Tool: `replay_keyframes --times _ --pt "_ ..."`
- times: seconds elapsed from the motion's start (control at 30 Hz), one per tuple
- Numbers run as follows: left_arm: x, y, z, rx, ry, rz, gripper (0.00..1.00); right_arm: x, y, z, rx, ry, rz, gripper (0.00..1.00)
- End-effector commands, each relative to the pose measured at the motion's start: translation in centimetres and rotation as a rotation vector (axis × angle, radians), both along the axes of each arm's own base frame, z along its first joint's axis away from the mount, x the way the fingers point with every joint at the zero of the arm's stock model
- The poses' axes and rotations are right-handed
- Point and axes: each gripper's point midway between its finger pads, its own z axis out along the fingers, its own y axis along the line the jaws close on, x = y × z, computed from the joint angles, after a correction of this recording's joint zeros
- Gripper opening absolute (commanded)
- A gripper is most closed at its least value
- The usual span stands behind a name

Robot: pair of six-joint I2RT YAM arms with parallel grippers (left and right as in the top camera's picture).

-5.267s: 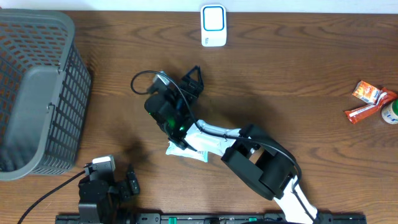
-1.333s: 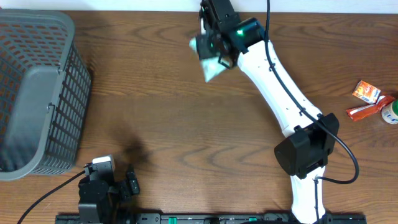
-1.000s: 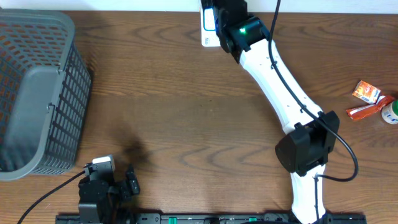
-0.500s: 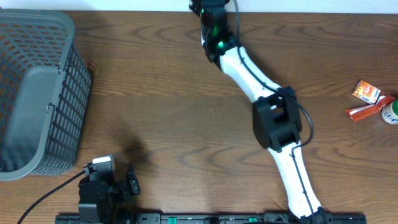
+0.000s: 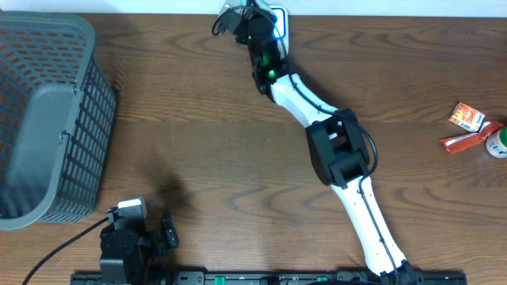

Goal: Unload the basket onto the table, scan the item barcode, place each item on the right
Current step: 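Hold the wipes pack up under the scanner with the right gripper, then carry the wipes pack right and set it beside the other items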

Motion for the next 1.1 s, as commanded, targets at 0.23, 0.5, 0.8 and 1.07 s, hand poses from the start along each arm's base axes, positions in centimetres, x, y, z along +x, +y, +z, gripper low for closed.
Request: replay_keyframes --times 0.23,0.5,0.8,1.07 --pt "-0.1 0.1 -0.1 -0.004 0.005 0.011 0.94 -0.2 0.3 2.0 -0.007 -0.087 -0.026 0.01" --pt "-0.1 0.1 -0.1 -0.004 0.005 0.011 0.94 -2.3 -1.5 6.0 -0.227 0.107 -0.039 0.01" --pt "-0.1 0.1 -0.1 -0.004 0.005 0.011 0.94 -10.7 -17.3 8.3 -0.359 0.638 -0.267 0.01" --pt "-0.1 0.1 -0.1 -0.004 0.005 0.011 0.94 -14.1 -31.5 4.1 0.016 0.973 -0.501 0.01"
